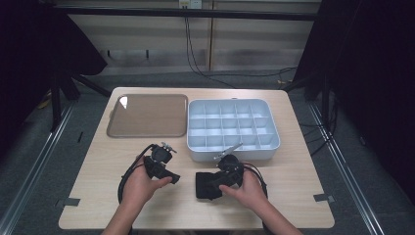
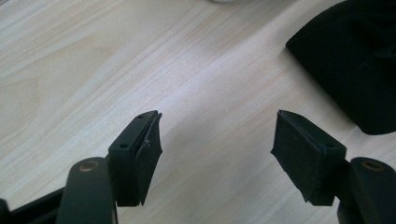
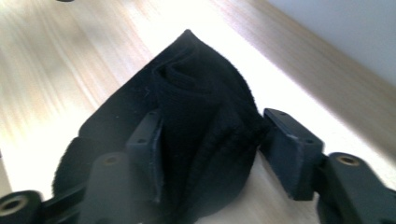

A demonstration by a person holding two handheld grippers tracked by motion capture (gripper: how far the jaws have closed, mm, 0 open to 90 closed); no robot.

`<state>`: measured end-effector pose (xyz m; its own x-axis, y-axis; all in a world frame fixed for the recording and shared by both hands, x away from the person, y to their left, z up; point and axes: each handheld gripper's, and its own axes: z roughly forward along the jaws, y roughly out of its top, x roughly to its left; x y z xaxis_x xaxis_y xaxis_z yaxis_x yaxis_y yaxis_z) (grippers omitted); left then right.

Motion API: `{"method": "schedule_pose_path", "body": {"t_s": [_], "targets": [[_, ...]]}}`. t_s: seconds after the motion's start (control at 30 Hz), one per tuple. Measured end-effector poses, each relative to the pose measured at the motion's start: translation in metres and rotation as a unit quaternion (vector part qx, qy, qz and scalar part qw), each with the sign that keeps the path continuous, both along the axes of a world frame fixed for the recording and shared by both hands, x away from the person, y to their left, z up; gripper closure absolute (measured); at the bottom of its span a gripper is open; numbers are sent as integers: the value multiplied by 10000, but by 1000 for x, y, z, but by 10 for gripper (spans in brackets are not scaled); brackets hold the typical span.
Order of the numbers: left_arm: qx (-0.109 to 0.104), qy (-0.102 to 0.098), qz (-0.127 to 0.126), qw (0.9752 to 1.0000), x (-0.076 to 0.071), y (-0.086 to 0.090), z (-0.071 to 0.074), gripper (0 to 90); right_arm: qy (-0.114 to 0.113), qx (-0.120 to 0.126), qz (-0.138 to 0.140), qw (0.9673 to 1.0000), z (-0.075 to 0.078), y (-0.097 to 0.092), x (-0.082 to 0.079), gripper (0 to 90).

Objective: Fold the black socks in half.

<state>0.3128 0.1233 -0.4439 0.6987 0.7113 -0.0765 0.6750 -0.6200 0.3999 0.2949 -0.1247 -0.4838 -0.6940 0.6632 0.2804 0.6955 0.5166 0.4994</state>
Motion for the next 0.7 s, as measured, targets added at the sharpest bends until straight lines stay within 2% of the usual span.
{"method": "schedule_pose_path", "body": {"t_s": [0.1, 0.17, 0.27, 0.3, 0.4, 0.63, 0.7], "targets": [[-100, -100, 25, 9999, -1, -1, -2, 318, 53, 35, 21, 10000, 0, 0, 0, 501], [-133, -185, 6, 9997, -2, -1, -3, 312, 188, 68, 28, 9998, 1, 0, 2, 562], [-186, -253, 3, 9995, -3, 0, -5, 312, 315, 170, 21, 9994, 0, -1, 3, 606], [-144, -283, -3, 9995, -3, 1, -5, 312, 315, 181, 23, 9993, 0, -2, 3, 618], [-192, -326, 16, 9993, -3, 4, -6, 312, 314, 211, 38, 9993, 1, -2, 3, 646], [-301, -592, 4, 9978, -2, 12, -11, 277, 338, 132, 85, 9993, 7, -4, 4, 661], [-354, -560, -1, 9978, -1, 14, -15, 273, 340, 121, 86, 9993, 8, -5, 4, 662]]}}
